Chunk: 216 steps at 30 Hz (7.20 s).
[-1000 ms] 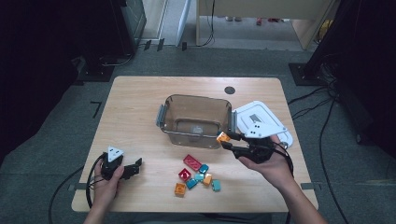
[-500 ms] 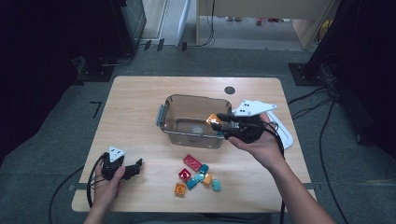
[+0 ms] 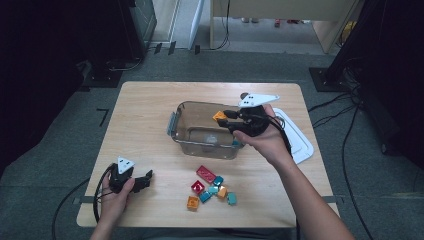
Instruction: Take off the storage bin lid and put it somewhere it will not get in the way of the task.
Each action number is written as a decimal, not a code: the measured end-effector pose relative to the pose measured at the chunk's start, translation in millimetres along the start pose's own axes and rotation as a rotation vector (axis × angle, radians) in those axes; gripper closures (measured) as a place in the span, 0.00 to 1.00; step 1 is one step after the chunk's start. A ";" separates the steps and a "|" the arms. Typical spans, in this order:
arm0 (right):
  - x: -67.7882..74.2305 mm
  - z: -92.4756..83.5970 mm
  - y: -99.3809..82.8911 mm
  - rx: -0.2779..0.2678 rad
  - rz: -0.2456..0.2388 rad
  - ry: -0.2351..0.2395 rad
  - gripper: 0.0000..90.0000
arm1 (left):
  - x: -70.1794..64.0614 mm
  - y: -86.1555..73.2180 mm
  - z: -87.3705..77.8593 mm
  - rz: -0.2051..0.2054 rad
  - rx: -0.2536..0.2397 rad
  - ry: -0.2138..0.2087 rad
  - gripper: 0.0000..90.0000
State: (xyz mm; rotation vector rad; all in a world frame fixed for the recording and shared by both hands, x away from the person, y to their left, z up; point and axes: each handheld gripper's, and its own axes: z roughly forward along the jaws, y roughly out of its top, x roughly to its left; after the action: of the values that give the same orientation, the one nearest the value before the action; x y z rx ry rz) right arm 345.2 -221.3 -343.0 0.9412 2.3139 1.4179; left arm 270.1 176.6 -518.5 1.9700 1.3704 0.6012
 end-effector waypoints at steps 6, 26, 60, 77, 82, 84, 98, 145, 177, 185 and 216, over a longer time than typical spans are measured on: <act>-12.8 22.0 -2.0 0.035 0.036 -0.009 0.67 | 0.0 0.0 0.0 0.001 0.000 0.000 0.16; -23.9 61.9 -12.3 0.180 0.074 -0.036 0.67 | -0.2 0.0 0.0 0.004 0.001 -0.005 0.16; -25.4 69.9 -13.2 0.266 0.110 -0.046 0.58 | -0.4 0.0 0.0 0.007 0.001 -0.008 0.16; -13.4 43.1 -9.8 0.193 0.090 -0.031 0.44 | -0.4 0.0 0.0 0.007 0.001 -0.009 0.16; -3.8 27.7 -11.6 0.150 0.077 -0.010 0.45 | -0.4 0.0 0.1 0.007 -0.001 -0.008 0.16; 1.1 20.2 -12.2 0.132 0.071 0.001 0.46 | -0.4 0.0 0.1 0.007 -0.001 -0.008 0.16; 42.1 -18.5 -44.4 0.104 0.001 0.045 0.49 | -0.5 0.0 -0.1 0.008 0.003 -0.009 0.16; 82.3 16.1 -177.5 0.284 -0.058 0.150 0.62 | -0.7 -0.2 -0.3 0.009 0.002 -0.009 0.16; 66.3 -17.9 -137.5 0.191 -0.011 0.146 0.67 | -0.7 -0.2 -0.3 0.009 0.002 -0.009 0.16; 62.3 -28.1 -115.0 0.177 -0.023 0.152 0.67 | -0.7 -0.2 -0.3 0.009 0.002 -0.008 0.16; 49.7 -32.5 -19.8 0.131 -0.062 0.149 0.67 | -0.6 -0.1 -0.3 0.010 0.002 -0.008 0.16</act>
State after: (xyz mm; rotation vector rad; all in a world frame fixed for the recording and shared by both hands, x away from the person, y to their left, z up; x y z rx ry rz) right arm 282.8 -217.7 -339.3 0.8156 2.5483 1.3688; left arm 269.7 176.1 -518.4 1.9793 1.3577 0.5959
